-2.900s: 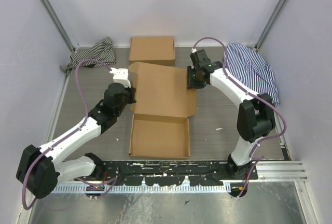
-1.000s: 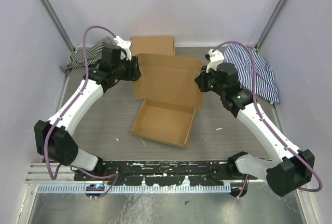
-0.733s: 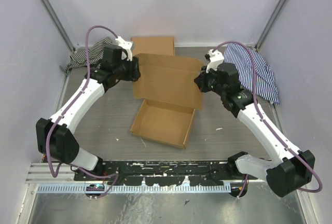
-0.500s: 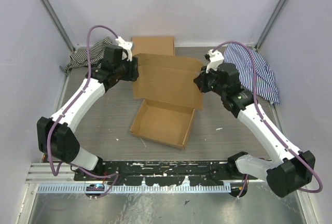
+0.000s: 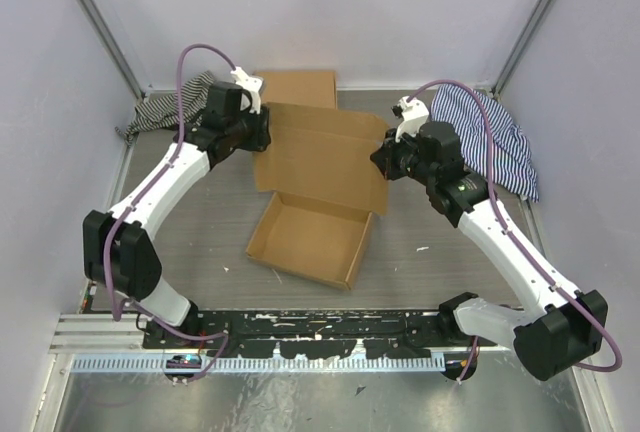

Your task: Fold the paper box

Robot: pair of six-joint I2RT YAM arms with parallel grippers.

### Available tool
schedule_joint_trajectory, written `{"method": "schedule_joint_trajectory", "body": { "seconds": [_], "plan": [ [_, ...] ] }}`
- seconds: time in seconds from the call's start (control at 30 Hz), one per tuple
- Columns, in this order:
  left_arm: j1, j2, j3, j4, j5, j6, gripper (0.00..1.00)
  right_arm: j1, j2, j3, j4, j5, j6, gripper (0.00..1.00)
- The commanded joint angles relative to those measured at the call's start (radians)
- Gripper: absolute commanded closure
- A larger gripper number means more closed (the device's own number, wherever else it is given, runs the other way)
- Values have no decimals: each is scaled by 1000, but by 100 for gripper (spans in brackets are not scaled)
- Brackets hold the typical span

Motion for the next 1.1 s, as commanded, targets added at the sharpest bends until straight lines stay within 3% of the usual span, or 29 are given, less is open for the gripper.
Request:
{"method": "schedule_joint_trajectory", "body": {
  "seconds": [0.0,0.1,0.27,0.43,0.57,0.83,1.07],
  "plan": [
    [16,16,63,26,52,24,54,6,2,45,19,-25,-18,96],
    [24,9,61,24,80,20,67,6,12,49,15,-23,-18,96],
    [23,-17,52,3,141,11,99,6,56,99,-36,-11,-15,92],
    [23,-76,12,-3,148,-13,100,7,174,284,-252,5,-11,71],
    [23,-145,-41,28,126,-30,100,6,260,415,-420,8,-24,64],
    [14,-295,-143,74,73,-37,100,6,355,526,-538,8,-22,64],
    [8,-377,-191,94,44,-51,100,6,422,546,-576,-26,10,77]
  ]
}}
